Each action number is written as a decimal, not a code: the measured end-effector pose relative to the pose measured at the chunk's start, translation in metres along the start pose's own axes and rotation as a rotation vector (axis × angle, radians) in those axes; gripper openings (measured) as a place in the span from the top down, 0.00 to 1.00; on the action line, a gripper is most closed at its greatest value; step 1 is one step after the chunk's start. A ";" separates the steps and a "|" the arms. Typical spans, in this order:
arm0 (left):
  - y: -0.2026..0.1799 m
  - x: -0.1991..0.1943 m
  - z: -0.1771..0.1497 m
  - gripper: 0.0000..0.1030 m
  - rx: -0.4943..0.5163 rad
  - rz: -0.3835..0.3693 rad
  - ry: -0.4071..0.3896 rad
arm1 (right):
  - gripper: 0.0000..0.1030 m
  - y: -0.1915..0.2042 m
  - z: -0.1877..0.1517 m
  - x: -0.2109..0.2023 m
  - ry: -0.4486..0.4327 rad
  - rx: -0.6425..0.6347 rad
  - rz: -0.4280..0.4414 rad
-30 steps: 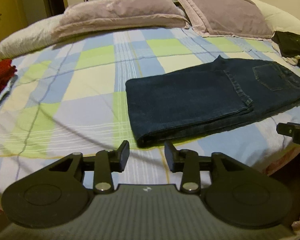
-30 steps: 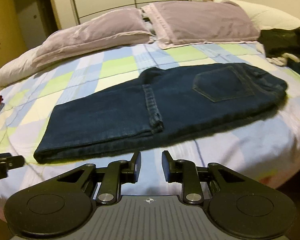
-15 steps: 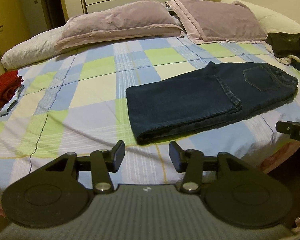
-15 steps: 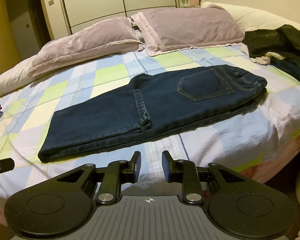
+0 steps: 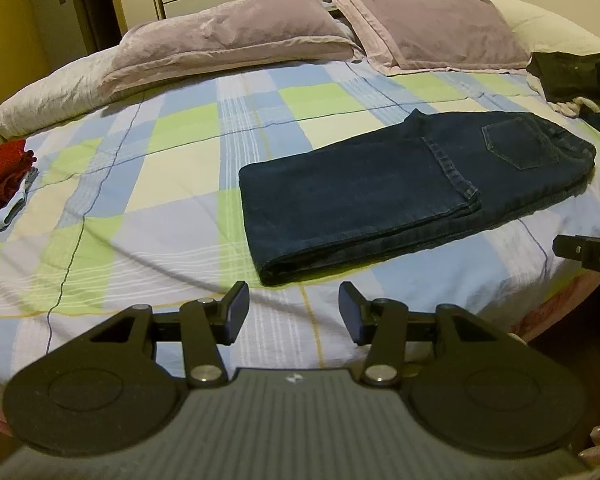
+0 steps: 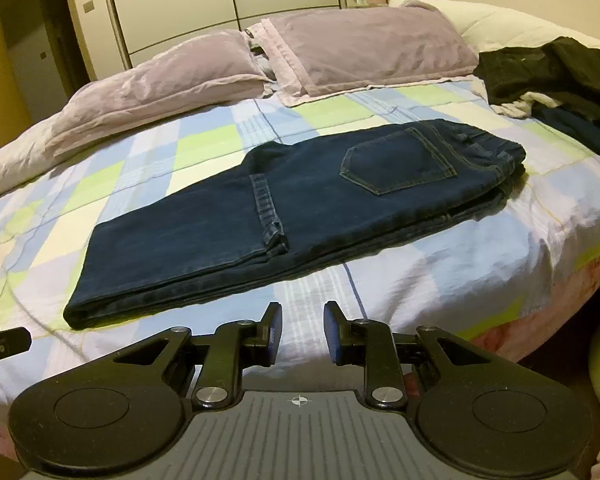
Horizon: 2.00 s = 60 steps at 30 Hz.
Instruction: Fold clothes
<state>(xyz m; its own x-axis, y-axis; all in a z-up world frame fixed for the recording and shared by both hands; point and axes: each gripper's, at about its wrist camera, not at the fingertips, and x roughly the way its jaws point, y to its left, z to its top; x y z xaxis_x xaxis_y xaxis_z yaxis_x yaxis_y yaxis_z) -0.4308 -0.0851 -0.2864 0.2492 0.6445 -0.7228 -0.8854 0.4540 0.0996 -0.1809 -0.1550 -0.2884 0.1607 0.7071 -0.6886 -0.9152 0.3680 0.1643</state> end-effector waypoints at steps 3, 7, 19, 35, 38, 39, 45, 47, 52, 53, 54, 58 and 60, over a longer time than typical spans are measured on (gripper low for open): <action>-0.002 0.005 0.001 0.56 0.001 -0.007 0.007 | 0.74 -0.003 0.001 0.004 0.005 0.010 -0.001; -0.003 0.014 0.004 0.56 -0.007 -0.032 0.015 | 0.74 -0.012 0.003 0.011 0.016 0.035 -0.008; 0.003 0.040 0.020 0.56 -0.075 -0.054 0.022 | 0.74 -0.047 0.016 0.034 0.042 0.109 -0.057; 0.000 0.075 0.038 0.56 -0.095 -0.103 0.033 | 0.74 -0.108 0.024 0.070 0.077 0.270 0.024; 0.002 0.085 0.045 0.56 -0.109 -0.116 0.033 | 0.74 -0.164 0.027 0.079 0.038 0.539 0.199; 0.002 0.089 0.047 0.56 -0.116 -0.122 0.035 | 0.62 -0.183 0.027 0.082 0.012 0.635 0.243; 0.002 0.113 0.063 0.56 -0.170 -0.159 0.027 | 0.24 -0.267 0.041 0.094 -0.168 0.882 0.233; 0.005 0.119 0.065 0.56 -0.186 -0.163 0.022 | 0.24 -0.287 0.049 0.103 -0.192 0.913 0.217; 0.016 0.129 0.065 0.58 -0.240 -0.181 0.024 | 0.44 -0.321 0.060 0.129 -0.207 0.989 0.217; 0.018 0.131 0.064 0.58 -0.252 -0.186 0.026 | 0.44 -0.325 0.061 0.134 -0.202 1.000 0.220; 0.021 0.133 0.064 0.59 -0.264 -0.190 0.028 | 0.44 -0.328 0.063 0.138 -0.199 0.999 0.220; 0.028 0.139 0.060 0.61 -0.294 -0.210 0.035 | 0.46 -0.336 0.069 0.150 -0.202 0.975 0.217; 0.030 0.146 0.056 0.61 -0.302 -0.215 0.045 | 0.50 -0.337 0.071 0.155 -0.202 0.968 0.216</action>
<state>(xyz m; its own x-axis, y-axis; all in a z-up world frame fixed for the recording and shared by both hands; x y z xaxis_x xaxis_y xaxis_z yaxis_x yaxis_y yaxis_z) -0.3992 0.0572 -0.3508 0.4310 0.5235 -0.7350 -0.8920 0.3700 -0.2595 0.1783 -0.1266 -0.4004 0.1688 0.8726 -0.4583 -0.2538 0.4878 0.8353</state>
